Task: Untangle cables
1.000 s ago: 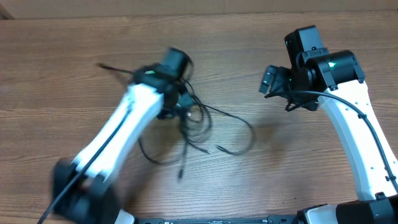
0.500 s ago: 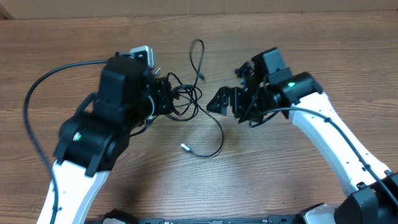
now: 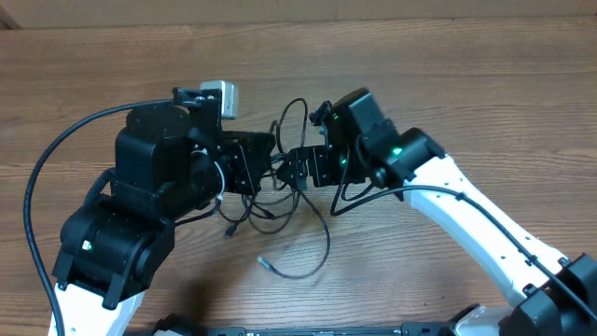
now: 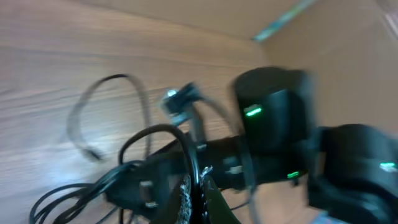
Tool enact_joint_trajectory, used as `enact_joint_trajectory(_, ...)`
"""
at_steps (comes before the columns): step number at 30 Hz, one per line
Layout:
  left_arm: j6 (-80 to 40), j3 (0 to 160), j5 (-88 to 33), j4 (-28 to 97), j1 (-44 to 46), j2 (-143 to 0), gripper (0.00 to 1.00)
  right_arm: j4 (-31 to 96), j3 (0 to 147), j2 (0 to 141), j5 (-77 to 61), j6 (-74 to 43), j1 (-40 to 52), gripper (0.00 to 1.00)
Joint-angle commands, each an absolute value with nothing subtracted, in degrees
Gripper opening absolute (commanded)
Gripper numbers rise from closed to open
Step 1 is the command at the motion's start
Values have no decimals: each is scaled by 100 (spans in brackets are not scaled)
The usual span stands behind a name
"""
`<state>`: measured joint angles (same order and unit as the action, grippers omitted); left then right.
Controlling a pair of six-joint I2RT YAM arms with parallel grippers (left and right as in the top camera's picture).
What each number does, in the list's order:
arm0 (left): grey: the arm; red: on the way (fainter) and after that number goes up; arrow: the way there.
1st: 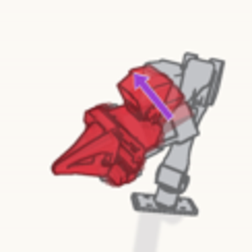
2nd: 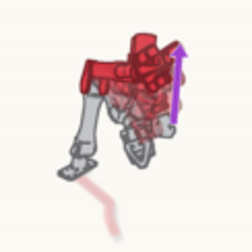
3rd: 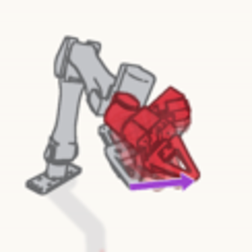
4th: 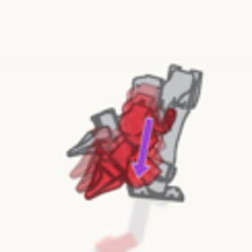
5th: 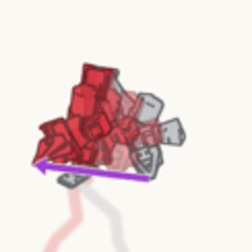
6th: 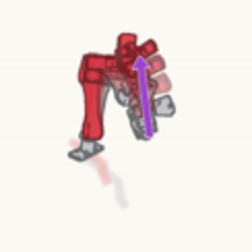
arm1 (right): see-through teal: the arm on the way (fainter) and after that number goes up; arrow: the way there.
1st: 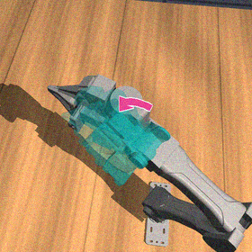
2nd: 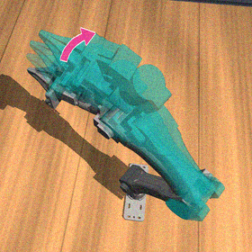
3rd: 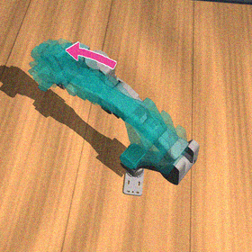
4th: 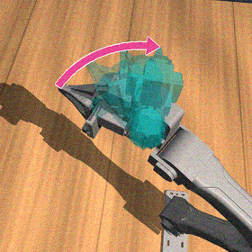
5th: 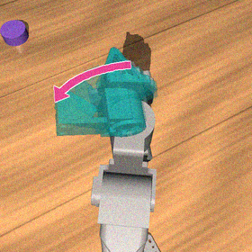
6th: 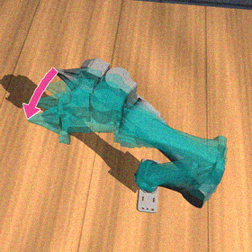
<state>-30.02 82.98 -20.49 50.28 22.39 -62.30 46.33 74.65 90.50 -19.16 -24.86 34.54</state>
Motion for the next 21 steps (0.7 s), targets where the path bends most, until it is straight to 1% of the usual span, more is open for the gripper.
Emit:
enact_joint_trajectory(1, -2969, 8420, -2659, 4644, 2250, -5887, 4, 4969, 7452, 8982, 408, -3632, 3385, 100)
enact_joint_trajectory(3, -2722, 8510, -2648, 4423, 2246, -5671, 4, 5325, 7452, 8982, 816, -3975, 3218, 100)
enact_joint_trajectory(5, -2517, 8637, -2502, 4357, 2246, -5450, 4, 5586, 7443, 8982, 941, -4095, 2978, 100)
enact_joint_trajectory(12, -2519, 8914, -642, 4976, 2246, -4703, 4, 5695, 7247, 8982, 893, -4042, 2211, 100)
enact_joint_trajectory(15, -2707, 8914, -283, 5400, 2246, -4556, 6, 5680, 7220, 8982, 567, -3544, 2112, 100)
enact_joint_trajectory(16, -2740, 8914, -255, 5542, 2246, -4556, 7, 5645, 7220, 8982, 357, -3245, 2115, 100)
enact_joint_trajectory(18, -2849, 8886, -244, 5843, 2246, -4591, 15, 5588, 7220, 8982, -67, -2753, 2132, 100)
enact_joint_trajectory(20, -3017, 8823, -237, 6053, 2246, -4657, 25, 5586, 7216, 8982, -379, -2364, 2178, 100)
enact_joint_trajectory(21, -3111, 8781, -235, 6130, 2246, -4700, 33, 5586, 7205, 8982, -460, -2244, 2206, 100)
